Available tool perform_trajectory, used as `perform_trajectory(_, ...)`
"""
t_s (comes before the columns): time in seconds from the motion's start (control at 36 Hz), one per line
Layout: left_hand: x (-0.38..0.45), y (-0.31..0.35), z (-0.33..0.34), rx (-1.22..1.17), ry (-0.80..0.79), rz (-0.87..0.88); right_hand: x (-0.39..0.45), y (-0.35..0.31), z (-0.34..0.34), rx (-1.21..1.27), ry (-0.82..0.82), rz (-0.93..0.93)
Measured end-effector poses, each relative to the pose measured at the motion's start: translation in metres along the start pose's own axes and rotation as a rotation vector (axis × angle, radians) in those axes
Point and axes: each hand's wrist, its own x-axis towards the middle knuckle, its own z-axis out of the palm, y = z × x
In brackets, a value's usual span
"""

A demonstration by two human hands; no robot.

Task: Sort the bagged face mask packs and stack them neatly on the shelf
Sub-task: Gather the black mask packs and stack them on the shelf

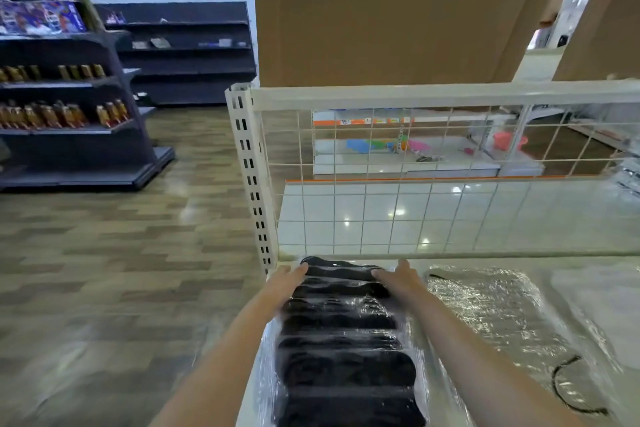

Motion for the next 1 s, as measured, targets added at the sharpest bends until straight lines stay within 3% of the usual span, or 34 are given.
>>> perform_trajectory(0.14, 0.004, -0.001, 0.003, -0.175, -0.063, -0.031, 0.010, 0.005, 0.000, 0.197, -0.049, 0.040)
perform_trajectory(0.39, -0.025, -0.003, -0.015, -0.127, -0.063, 0.158, -0.026, -0.004, -0.022, 0.254, -0.120, -0.258)
perform_trajectory(0.58, -0.064, -0.012, -0.033, 0.069, -0.099, 0.387, -0.057, 0.013, -0.042, 0.027, -0.262, -0.376)
perform_trajectory(0.72, -0.085, -0.024, -0.028, 0.091, -0.295, 0.385, -0.082, 0.022, -0.045, -0.176, -0.479, -0.401)
perform_trajectory(1.0, -0.097, -0.037, -0.025, 0.297, -0.338, 0.391, -0.099, 0.026, -0.035, -0.440, -0.486, -0.421)
